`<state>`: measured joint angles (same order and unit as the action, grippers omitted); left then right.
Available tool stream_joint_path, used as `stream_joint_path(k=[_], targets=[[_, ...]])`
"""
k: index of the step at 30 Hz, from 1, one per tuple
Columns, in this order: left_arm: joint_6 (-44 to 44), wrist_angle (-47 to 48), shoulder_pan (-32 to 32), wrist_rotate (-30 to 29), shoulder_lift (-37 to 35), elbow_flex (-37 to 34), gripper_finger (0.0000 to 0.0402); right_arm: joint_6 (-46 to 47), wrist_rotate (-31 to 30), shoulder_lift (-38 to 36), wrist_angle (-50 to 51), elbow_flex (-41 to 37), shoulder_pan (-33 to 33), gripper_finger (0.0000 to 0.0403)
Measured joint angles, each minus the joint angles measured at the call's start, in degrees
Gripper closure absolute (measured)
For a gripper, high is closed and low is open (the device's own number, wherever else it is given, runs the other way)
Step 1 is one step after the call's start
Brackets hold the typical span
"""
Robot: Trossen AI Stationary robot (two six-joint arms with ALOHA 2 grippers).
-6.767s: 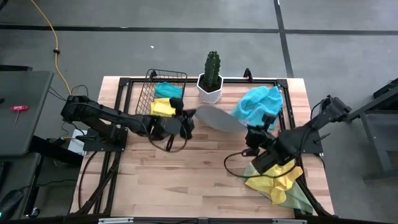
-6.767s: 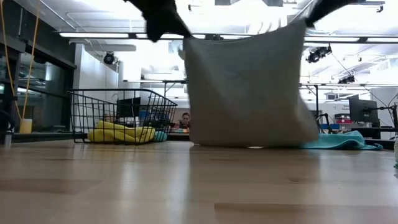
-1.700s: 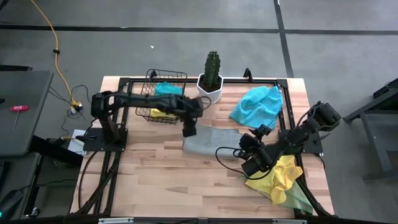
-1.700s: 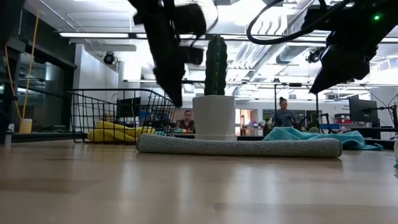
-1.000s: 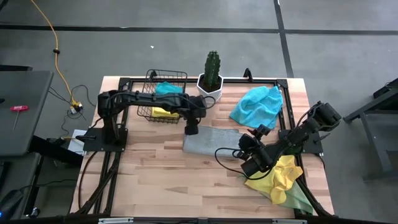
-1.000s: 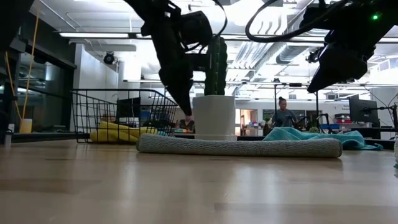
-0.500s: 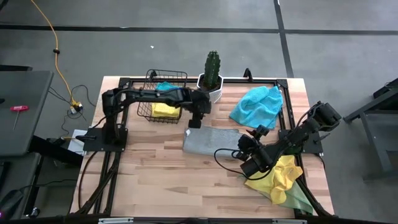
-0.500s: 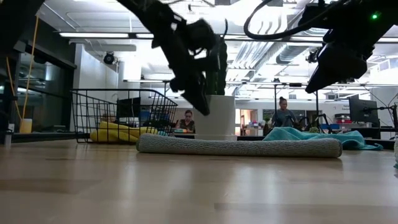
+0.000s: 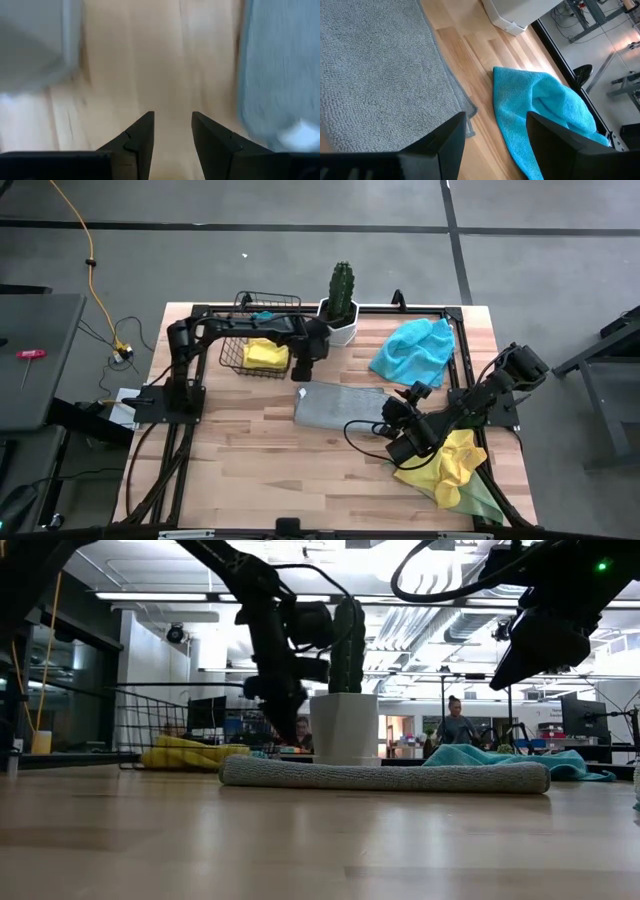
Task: Fold microfiber towels
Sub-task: Fold the gray microfiber towel on the table
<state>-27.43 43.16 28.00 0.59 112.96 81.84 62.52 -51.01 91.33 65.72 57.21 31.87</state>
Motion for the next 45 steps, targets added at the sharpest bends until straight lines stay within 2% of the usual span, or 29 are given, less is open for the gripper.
stream_joint_path(k=[4,8,11,15,17,21,28,32,45], targets=[[-0.2,4.6,0.3,-2.1,-0.1,0.0,0.0280,0.0,0.3,0.0,-0.1,0.0,0.0,0.0203],[0.6,6.3,0.5,-1.4,-0.1,0.0,0.0280,0.0,0.3,0.0,-0.2,0.0,0.0,0.0203],[2.1,6.1,1.0,3.8,-0.1,0.0,0.0280,0.0,0.4,0.0,-0.2,0.0,0.0,0.0203],[8.4,5.6,1.8,15.5,-0.1,0.0,0.0280,-0.9,0.4,0.0,-0.2,0.0,0.0,0.0203],[11.4,5.5,1.5,18.0,-0.1,0.0,0.0280,-1.9,0.4,0.0,-0.5,0.0,0.0,0.0203],[16.7,5.4,0.0,15.6,-0.1,0.0,0.0280,-2.1,0.4,0.0,-0.9,0.0,0.0,0.0203],[28.1,4.3,-3.3,7.0,0.2,0.0,0.0280,-2.1,1.1,0.0,-1.2,0.0,0.0,0.0203],[31.3,3.7,-4.4,1.5,0.2,0.0,0.0280,-2.1,1.1,0.0,-1.2,0.0,0.0,0.0203],[38.9,4.6,-5.1,1.8,1.7,-0.1,0.0280,-2.1,1.1,0.0,-1.2,0.0,0.0,0.0203]])
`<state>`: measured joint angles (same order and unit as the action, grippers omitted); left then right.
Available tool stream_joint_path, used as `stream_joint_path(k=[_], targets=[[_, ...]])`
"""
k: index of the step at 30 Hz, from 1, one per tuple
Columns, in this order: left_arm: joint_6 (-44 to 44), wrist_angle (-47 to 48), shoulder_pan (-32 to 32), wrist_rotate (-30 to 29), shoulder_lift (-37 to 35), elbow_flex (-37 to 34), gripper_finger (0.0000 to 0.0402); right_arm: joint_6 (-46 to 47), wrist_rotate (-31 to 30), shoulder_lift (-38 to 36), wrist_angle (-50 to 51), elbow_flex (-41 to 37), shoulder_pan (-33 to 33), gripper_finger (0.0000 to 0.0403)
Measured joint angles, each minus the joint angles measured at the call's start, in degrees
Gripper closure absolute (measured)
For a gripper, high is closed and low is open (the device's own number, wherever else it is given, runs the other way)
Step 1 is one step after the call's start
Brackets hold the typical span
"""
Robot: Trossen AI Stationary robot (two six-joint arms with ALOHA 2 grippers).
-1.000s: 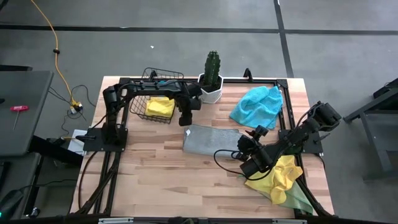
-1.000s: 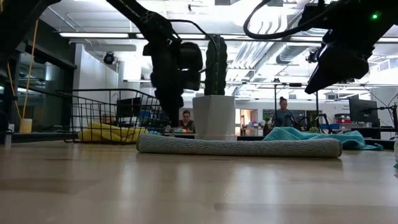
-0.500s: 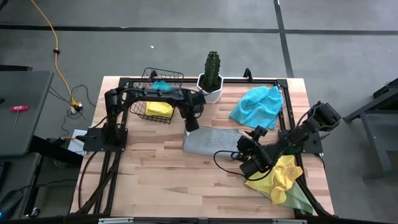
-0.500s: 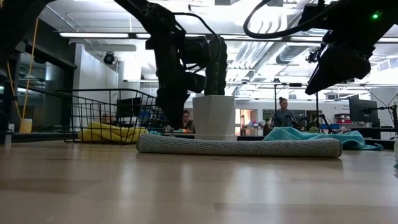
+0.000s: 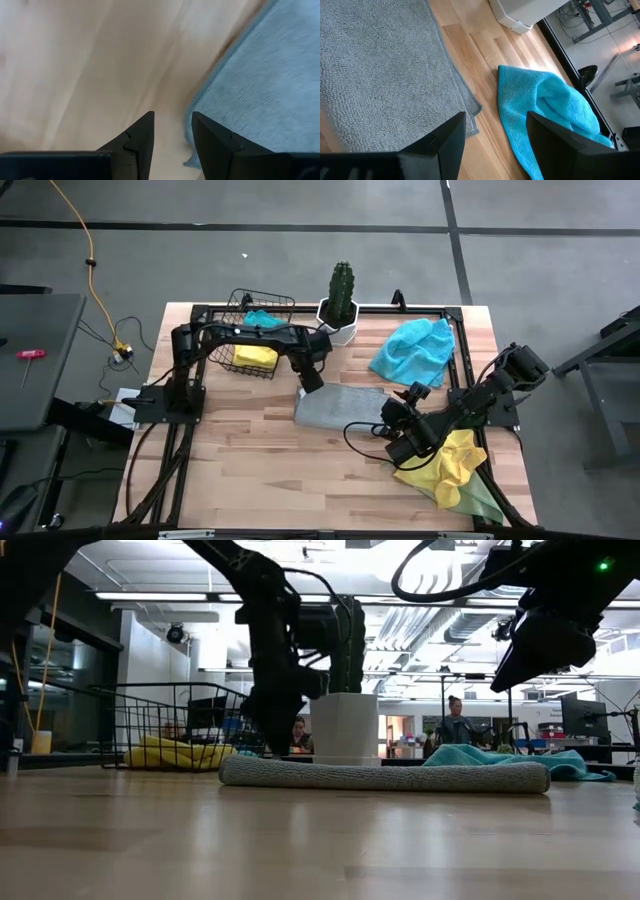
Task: Fold microfiber towels
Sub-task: Fold the gray microfiber towel on the table
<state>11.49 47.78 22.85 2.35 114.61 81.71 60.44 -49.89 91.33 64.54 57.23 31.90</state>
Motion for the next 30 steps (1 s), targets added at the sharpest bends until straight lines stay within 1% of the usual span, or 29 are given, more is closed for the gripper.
stream_joint_path(k=[6,15,17,19,25,27,30], targets=[[0.4,0.7,-0.5,0.0,2.1,0.0,0.0280,-0.5,0.0,0.0,-0.1,0.0,0.0,0.0203],[0.3,2.0,-0.9,0.0,1.8,0.0,0.0282,-0.5,0.0,0.0,0.0,0.0,0.0,0.0203],[-0.6,2.7,-0.9,0.0,1.8,0.0,0.0292,-0.5,0.0,0.0,0.0,0.0,0.0,0.0203],[-1.1,2.7,-1.2,0.0,1.8,0.0,0.0311,-0.5,0.0,0.0,0.0,0.0,0.0,0.0203],[-2.1,2.1,-2.0,0.0,1.8,0.0,0.0391,-0.5,0.0,0.0,0.0,0.0,0.0,0.0203],[-2.4,1.9,-2.0,0.0,1.8,0.0,0.0395,-0.5,0.0,0.0,0.0,0.0,0.0,0.0203],[-3.2,1.9,-2.1,0.0,1.8,0.0,0.0379,-0.5,0.0,0.0,-0.1,0.0,0.0,0.0203]])
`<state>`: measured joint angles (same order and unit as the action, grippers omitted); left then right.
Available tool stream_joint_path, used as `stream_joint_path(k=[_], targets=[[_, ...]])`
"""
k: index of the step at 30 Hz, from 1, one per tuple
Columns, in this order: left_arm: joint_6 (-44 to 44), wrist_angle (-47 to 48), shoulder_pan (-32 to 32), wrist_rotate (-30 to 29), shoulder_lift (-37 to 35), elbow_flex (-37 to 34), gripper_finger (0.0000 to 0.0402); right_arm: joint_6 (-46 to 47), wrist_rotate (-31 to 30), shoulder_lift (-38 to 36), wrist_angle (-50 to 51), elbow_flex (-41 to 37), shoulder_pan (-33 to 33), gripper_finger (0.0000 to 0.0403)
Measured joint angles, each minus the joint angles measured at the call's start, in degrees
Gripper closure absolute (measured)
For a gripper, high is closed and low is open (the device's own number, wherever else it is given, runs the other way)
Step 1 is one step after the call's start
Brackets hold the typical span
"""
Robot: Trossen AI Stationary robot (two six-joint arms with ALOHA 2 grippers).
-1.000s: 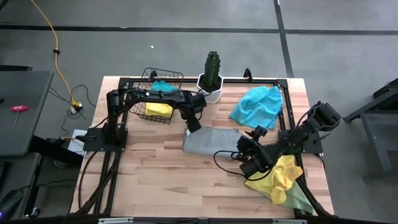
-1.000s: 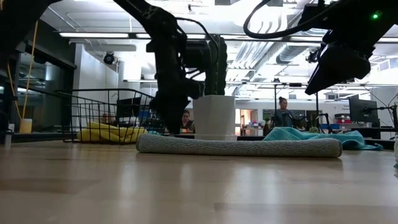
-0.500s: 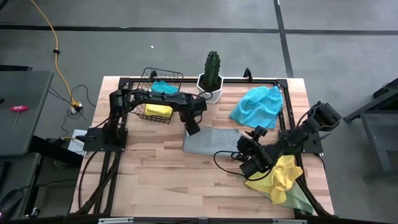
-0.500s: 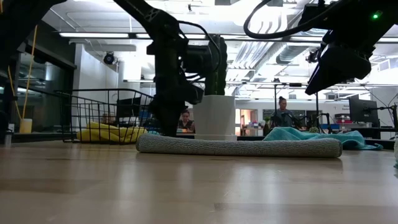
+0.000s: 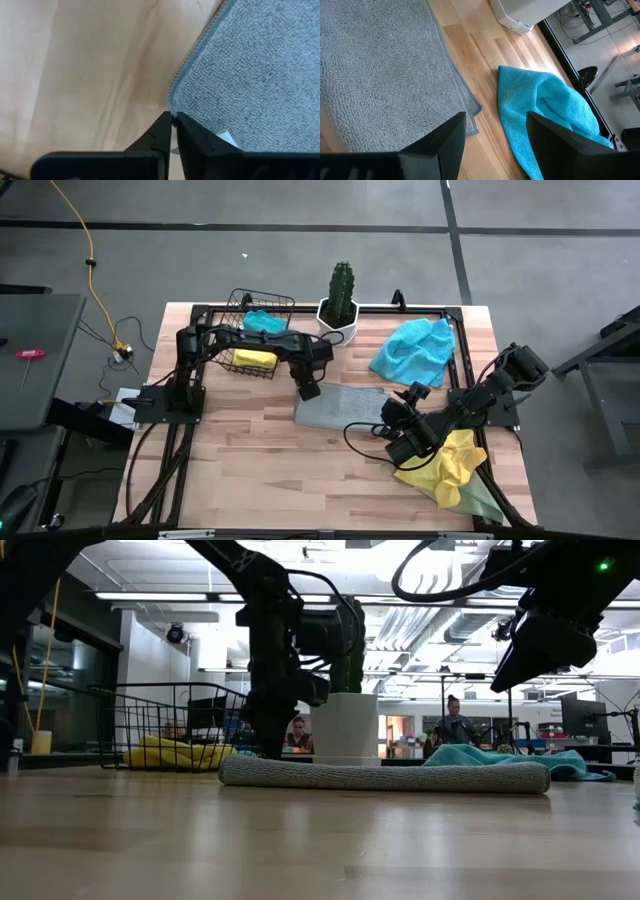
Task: Fold microfiber towels
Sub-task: Fold the gray microfiber towel on the table
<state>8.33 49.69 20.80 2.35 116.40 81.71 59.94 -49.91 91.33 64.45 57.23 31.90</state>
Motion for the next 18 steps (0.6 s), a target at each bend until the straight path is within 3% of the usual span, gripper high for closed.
stream_joint_path(k=[8,18], targets=[[-1.0,0.7,-0.3,0.6,-0.5,0.0,0.0397,0.0,0.0,0.0,0.0,0.0,0.0,0.0203],[2.0,2.5,-4.1,0.0,-6.7,0.0,0.0401,0.0,0.0,0.0,-0.1,0.0,0.0,0.0203]])
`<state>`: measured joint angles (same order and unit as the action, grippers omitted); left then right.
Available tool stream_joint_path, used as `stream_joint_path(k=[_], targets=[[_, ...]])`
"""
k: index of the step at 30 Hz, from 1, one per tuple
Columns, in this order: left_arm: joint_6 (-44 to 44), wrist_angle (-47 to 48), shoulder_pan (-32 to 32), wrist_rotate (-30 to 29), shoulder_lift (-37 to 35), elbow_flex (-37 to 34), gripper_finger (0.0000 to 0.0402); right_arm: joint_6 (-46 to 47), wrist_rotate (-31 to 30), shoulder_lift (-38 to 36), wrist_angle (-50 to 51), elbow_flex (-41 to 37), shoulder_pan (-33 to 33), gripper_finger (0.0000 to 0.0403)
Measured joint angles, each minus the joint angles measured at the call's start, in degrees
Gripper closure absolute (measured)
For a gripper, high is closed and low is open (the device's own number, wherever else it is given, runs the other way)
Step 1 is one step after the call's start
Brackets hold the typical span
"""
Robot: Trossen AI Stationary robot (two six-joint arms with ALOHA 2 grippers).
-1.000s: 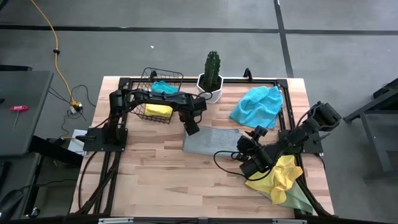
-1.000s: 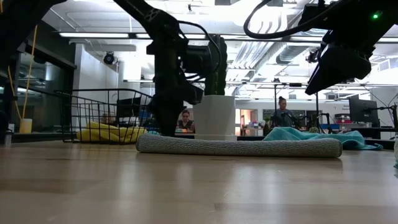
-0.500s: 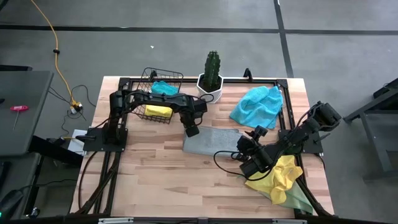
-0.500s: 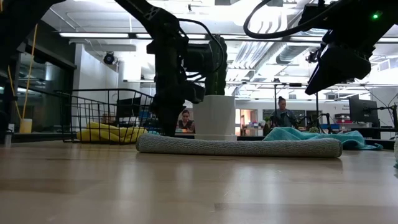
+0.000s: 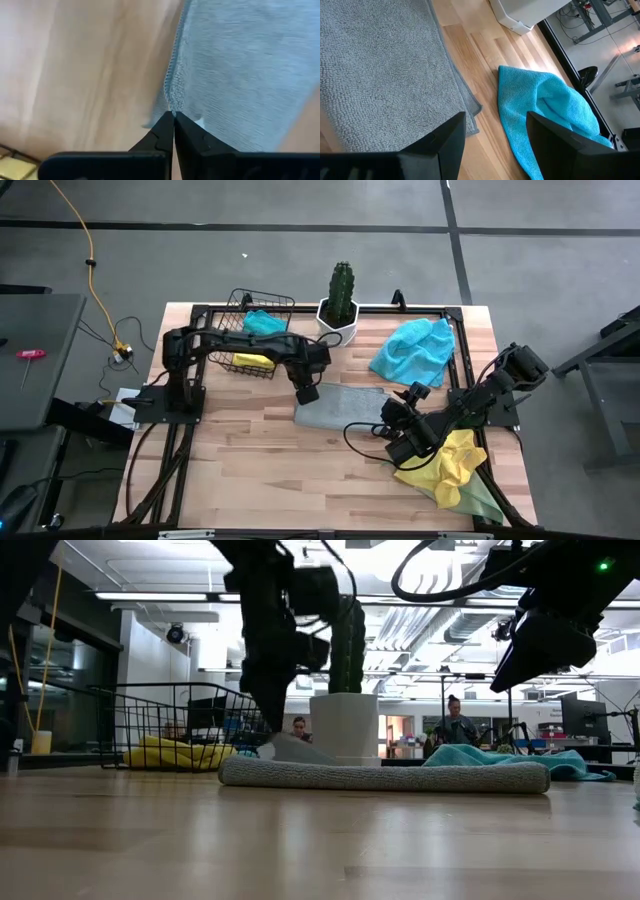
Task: Fold microfiber towels
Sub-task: Fold the gray microfiber towel on the table
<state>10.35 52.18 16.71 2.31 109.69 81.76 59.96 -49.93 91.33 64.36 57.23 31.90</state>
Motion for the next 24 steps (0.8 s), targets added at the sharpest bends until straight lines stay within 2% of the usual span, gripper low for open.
stream_joint_path(k=[8,16,24], targets=[[3.0,4.4,-4.8,-1.1,-1.3,0.0,0.0401,0.2,0.0,0.0,-0.2,0.0,0.0,0.0203],[3.3,4.2,-8.7,-1.5,-1.5,0.0,0.0401,0.1,0.0,0.0,-0.2,0.0,-0.1,0.0203],[4.5,9.0,-9.8,-1.5,-1.7,0.0,0.0402,0.0,3.9,0.0,-0.2,0.0,-2.9,0.0203]])
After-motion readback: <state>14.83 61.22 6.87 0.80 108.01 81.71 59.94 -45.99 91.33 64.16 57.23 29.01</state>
